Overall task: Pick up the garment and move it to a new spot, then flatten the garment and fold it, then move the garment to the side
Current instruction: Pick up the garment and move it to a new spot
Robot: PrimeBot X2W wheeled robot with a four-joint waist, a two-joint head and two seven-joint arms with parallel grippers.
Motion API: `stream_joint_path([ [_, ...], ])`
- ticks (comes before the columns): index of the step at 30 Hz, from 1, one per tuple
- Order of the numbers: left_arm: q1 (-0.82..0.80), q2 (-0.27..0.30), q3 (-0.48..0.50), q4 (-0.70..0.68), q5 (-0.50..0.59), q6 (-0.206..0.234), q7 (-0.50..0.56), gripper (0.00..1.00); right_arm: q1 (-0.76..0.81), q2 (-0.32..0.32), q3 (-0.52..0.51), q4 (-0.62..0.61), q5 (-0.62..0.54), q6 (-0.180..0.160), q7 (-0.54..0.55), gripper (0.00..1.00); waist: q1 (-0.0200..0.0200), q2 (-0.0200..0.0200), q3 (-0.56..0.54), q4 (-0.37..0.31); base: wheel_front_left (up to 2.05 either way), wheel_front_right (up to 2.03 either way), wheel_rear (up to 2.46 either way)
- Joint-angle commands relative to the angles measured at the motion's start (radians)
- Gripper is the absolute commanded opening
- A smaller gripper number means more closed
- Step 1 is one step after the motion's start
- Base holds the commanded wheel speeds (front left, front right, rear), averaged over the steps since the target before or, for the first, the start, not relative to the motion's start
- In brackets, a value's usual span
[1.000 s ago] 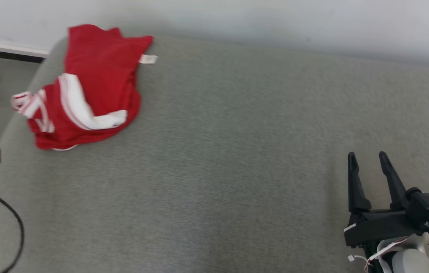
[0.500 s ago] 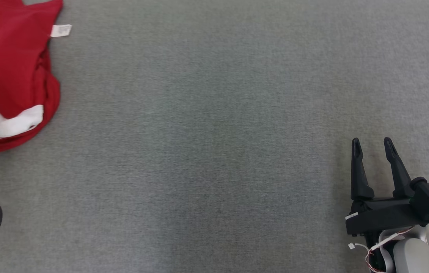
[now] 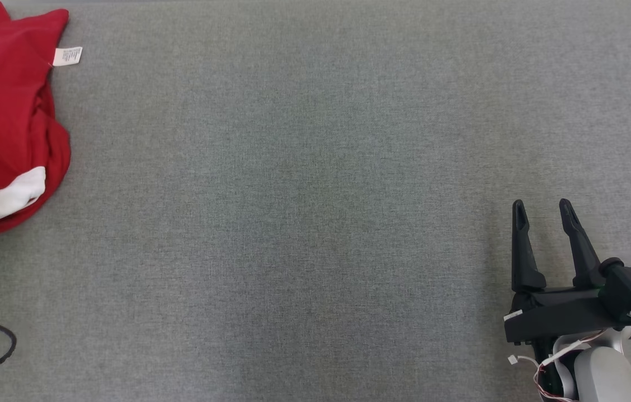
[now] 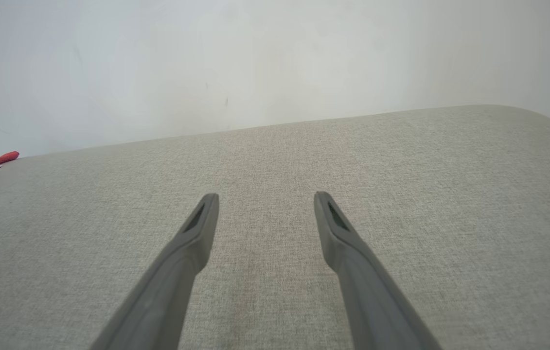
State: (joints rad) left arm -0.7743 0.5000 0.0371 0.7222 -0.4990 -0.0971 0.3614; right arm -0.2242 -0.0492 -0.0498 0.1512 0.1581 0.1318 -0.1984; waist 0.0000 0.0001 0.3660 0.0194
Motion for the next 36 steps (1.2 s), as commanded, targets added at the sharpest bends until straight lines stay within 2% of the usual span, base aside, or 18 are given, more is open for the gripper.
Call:
stream_joint_path([
  [1,0.021,0.006,0.003,-0.003,0.001,0.009,-0.016,0.00,0.006,-0.002,0.000,0.003,0.003,-0.002,-0.006,1.00,0.0000,-0.0001,-0.010,-0.006,0.00,0.00,0.00],
  [7,0.006,0.033,0.012,-0.046,0.035,0.032,-0.135,0.00,0.022,-0.002,-0.001,0.024,0.019,-0.002,-0.021,1.00,0.0000,-0.0001,-0.061,-0.010,0.00,0.00,0.00],
  [13,-0.056,0.055,0.002,-0.151,0.064,0.028,-0.263,0.00,0.031,-0.002,0.000,0.059,0.043,-0.002,-0.040,1.00,0.0000,-0.0001,-0.118,-0.016,0.00,0.00,0.00],
  [19,-0.170,0.020,-0.059,-0.303,0.095,0.010,-0.322,0.00,0.040,-0.002,0.005,0.100,0.066,-0.002,-0.056,1.00,0.0000,-0.0001,-0.158,-0.048,0.00,0.00,0.00],
  [27,-0.366,-0.093,-0.219,-0.467,0.112,-0.017,-0.281,0.00,0.042,-0.002,0.011,0.149,0.095,-0.002,-0.067,1.00,0.0000,-0.0001,-0.189,-0.142,0.00,0.00,0.00],
  [36,-0.496,-0.262,-0.381,-0.482,0.067,-0.028,-0.257,0.00,0.049,-0.002,0.018,0.145,0.127,-0.002,-0.066,1.00,0.0000,-0.0001,-0.177,-0.259,0.00,0.00,0.00],
])
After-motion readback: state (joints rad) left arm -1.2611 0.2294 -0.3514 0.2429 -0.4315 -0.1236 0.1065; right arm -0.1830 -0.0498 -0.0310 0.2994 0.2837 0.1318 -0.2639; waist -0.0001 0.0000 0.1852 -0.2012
